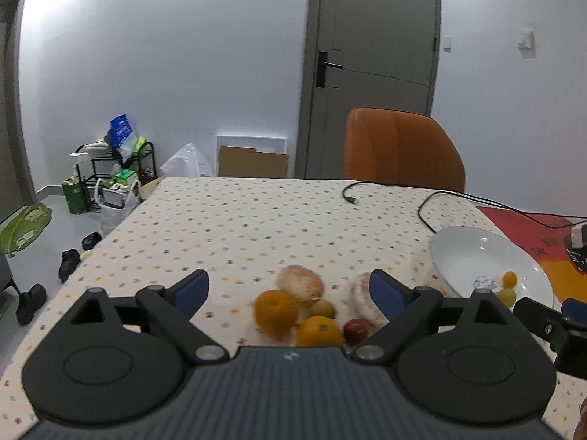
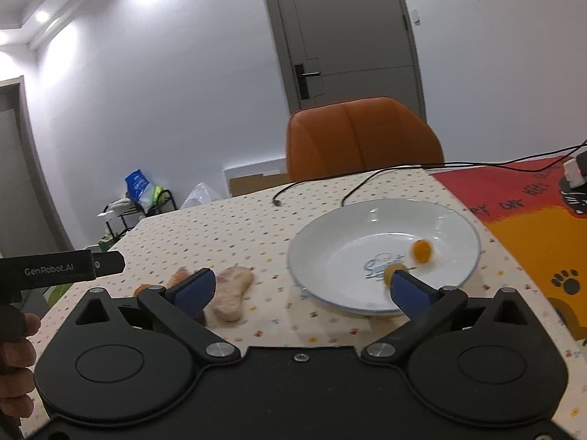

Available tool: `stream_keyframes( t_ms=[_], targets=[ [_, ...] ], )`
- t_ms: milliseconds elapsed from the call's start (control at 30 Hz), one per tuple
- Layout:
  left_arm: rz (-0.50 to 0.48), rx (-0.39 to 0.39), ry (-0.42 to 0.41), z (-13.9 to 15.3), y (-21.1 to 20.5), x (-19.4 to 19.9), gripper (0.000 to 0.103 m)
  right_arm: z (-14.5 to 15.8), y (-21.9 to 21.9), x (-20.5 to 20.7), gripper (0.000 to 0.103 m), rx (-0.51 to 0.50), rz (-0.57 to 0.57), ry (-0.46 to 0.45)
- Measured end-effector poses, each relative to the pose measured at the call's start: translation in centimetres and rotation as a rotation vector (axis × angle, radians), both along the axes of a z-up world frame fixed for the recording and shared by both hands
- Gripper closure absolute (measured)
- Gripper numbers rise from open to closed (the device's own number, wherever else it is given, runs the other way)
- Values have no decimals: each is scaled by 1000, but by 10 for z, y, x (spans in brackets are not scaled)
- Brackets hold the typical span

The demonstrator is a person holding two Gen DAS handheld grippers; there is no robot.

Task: Organize fruits
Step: 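Return both tools to the fruit cluster and approach the next fruits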

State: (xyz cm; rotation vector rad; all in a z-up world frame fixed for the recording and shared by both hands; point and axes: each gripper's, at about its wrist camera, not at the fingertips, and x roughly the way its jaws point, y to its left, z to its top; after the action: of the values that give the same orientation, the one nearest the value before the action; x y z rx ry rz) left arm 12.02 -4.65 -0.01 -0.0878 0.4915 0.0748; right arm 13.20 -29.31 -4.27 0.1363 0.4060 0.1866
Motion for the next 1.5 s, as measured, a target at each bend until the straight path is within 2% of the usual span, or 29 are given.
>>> stream_keyframes(
  t_ms=[433,633,933,1100,1233,1400,1500],
  targets=[
    [39,-42,14,-4,43,-16,10,-1,39,-3,1,-7,96,16],
    [48,-62,23,-9,54,-20,10,-3,55,-4,6,-24,136,27],
    [51,-84,37,-16,65,-20,10,-13,74,1,25,-21,192,79],
    [47,-92,46,-21,69,-19,10,-20,86,5,40,-28,236,117],
    [44,-94,54,-27,70,-17,10,-26,95,10,46,-33,259,146],
    [48,-104,65,-33,72,-12,10,-33,102,16,61,-31,275,179],
    [40,-105,62,-34,72,-9,10,-37,105,21,62,-34,277,194]
  ],
)
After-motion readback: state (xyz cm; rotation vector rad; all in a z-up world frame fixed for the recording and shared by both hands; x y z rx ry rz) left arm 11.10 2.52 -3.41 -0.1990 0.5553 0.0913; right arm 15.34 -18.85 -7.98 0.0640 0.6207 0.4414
